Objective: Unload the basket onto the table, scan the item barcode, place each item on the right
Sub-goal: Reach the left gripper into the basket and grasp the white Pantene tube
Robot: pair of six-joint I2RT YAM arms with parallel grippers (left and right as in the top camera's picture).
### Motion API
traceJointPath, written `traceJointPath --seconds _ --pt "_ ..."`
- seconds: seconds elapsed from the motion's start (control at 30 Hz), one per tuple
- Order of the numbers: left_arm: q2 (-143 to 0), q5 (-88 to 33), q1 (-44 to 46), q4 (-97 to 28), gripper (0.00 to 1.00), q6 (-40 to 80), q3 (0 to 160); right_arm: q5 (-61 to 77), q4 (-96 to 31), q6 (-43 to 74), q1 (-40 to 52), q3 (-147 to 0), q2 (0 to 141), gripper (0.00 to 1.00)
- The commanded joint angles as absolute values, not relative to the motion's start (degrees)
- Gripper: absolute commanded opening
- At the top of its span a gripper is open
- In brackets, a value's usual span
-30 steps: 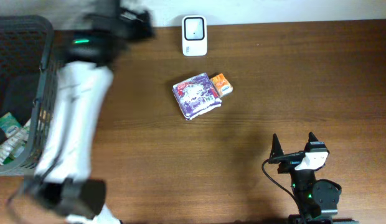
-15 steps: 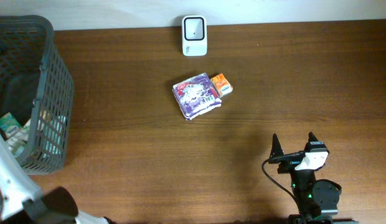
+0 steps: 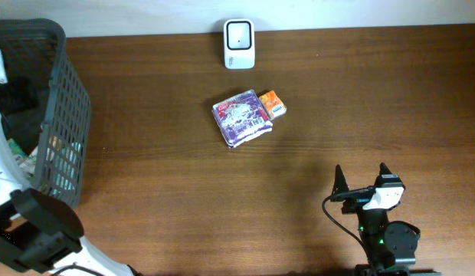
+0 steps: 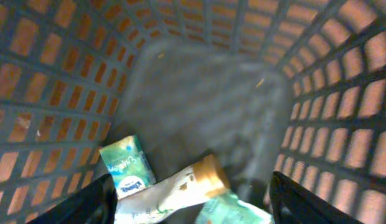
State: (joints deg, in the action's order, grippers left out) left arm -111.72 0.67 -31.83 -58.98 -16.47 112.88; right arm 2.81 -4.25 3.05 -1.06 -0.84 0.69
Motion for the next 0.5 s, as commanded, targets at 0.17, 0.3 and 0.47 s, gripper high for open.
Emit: traceJointPath --seconds 0.17,0.3,0.47 --pt "-113.56 0.36 -35.79 -59.0 0.89 -32.32 104.64 2.5 -4.29 3.46 -0.75 -0.32 0.43 0.99" --pt "-113.58 0.36 -36.56 -57.98 0.86 -37.95 100.07 2.5 -4.29 3.46 -0.75 -0.32 0.4 0.99" --pt "-113.58 0.36 -36.93 -57.67 0.74 -46.94 95.88 2.52 -4.29 3.46 -0.75 -0.32 0.4 0.99"
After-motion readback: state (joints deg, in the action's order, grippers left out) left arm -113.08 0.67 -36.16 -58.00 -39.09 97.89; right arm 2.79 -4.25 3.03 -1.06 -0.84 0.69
